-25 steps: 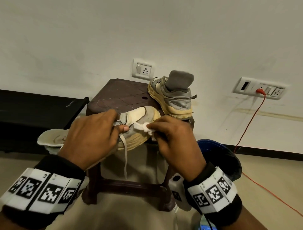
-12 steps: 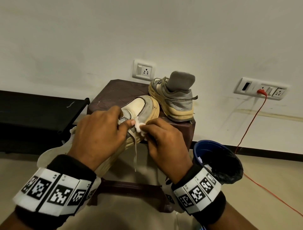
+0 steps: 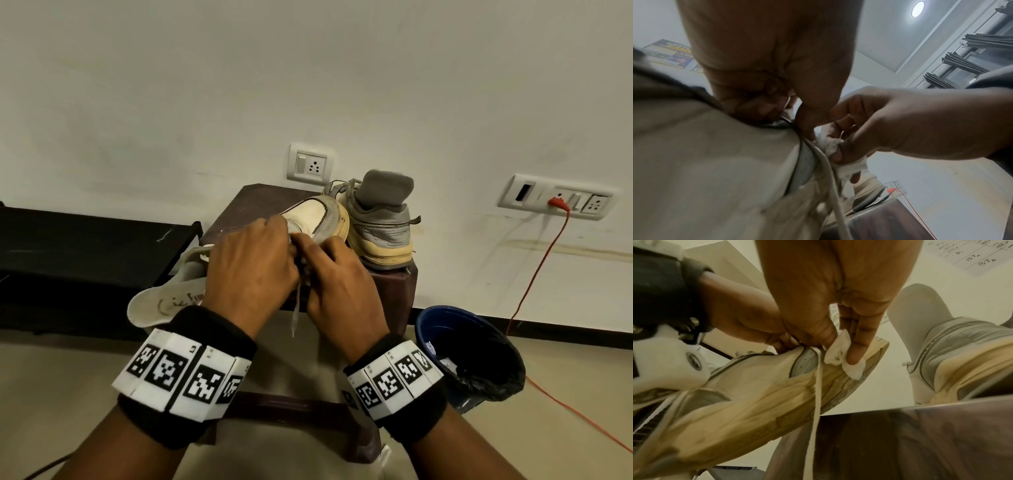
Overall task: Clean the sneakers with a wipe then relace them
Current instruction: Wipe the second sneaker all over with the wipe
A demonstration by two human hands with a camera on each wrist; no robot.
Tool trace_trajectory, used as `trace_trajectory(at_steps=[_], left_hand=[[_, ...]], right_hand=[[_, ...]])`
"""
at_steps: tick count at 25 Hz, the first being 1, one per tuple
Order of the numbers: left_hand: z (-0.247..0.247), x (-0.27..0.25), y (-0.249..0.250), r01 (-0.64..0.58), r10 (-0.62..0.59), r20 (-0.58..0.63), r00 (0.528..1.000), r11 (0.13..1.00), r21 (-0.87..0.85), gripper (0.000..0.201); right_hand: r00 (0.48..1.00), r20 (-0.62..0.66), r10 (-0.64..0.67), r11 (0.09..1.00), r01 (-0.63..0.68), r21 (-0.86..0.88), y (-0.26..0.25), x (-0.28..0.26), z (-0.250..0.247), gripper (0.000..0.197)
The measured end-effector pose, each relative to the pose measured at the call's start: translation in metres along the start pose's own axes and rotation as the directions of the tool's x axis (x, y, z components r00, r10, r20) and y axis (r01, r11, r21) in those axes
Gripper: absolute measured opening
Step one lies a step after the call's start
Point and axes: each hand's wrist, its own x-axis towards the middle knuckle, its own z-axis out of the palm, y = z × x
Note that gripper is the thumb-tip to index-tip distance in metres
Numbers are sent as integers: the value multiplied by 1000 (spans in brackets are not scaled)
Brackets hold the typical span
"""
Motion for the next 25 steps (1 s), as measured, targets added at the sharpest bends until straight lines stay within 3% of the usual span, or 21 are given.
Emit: trace_trajectory(at_steps=[4, 10, 14, 16, 18, 19, 21, 25], left_hand=[[0, 8, 13, -61, 60, -23, 998, 996, -72, 32], [-20, 6, 14, -75, 81, 15, 997, 962, -262, 43], [-54, 2, -26, -23, 12, -44, 999, 965, -260, 21], [-57, -2, -52, 95, -78, 132, 988, 988, -125, 30], [-49, -4, -69, 152, -146, 364, 920, 988, 12, 35], [-42, -5, -73, 151, -151, 404, 902, 988, 32, 31], [-33, -7, -76, 131, -125, 371, 920, 991, 9, 19], [-29, -11, -77, 87, -79, 212, 974, 996, -27, 21]], right_hand=[[999, 16, 41, 999, -41, -33, 15, 16, -1, 63], [986, 63, 152, 979, -141, -148, 24, 24, 8, 45], [968, 86, 237, 955, -215, -206, 18, 32, 7, 51], [963, 100, 252, 955, -230, -189, 15, 33, 7, 53], [964, 85, 252, 960, -238, -144, 13, 32, 10, 52], [964, 85, 254, 963, -243, -119, 13, 32, 13, 52], [962, 74, 264, 964, -260, -53, 12, 30, 17, 49], [942, -128, 310, 946, -293, 137, 4, 21, 7, 35]])
